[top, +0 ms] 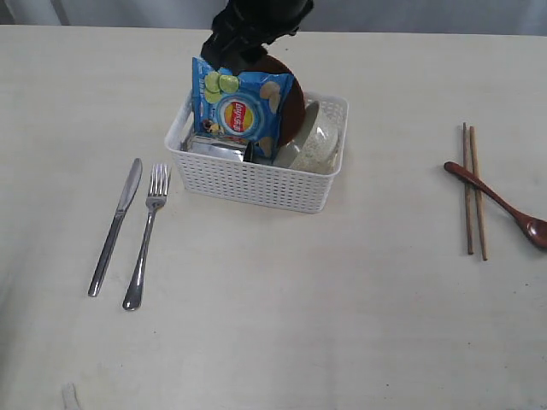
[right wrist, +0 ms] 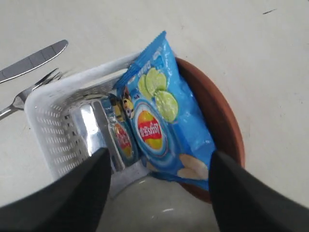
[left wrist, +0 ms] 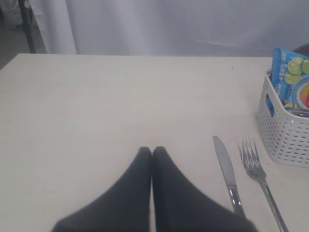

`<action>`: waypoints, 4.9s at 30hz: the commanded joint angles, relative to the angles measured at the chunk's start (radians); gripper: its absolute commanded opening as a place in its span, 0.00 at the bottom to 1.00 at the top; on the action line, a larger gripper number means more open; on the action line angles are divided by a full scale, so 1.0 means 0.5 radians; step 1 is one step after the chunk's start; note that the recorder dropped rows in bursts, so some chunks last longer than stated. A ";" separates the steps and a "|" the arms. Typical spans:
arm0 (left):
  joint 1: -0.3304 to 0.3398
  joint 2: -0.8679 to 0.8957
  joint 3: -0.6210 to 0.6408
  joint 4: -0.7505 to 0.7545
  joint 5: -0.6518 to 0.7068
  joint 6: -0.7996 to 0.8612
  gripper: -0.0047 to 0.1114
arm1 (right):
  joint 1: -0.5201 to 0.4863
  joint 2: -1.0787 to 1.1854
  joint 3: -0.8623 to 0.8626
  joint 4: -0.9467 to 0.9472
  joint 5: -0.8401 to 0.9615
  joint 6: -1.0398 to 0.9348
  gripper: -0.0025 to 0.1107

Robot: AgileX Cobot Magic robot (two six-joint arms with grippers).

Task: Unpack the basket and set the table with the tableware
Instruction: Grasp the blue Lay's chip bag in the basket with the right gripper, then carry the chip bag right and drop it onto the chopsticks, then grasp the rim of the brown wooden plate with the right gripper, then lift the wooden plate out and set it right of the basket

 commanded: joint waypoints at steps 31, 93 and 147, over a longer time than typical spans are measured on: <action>0.006 -0.008 0.008 0.016 -0.017 0.008 0.04 | 0.068 0.070 -0.458 -0.558 0.235 0.100 0.02; 0.006 -0.008 0.008 0.016 -0.017 0.008 0.04 | -0.468 -0.065 -0.045 0.596 -0.053 -0.242 0.52; 0.006 -0.008 0.008 0.016 -0.017 0.008 0.04 | -0.293 0.179 -0.260 -0.033 -0.055 -0.348 0.02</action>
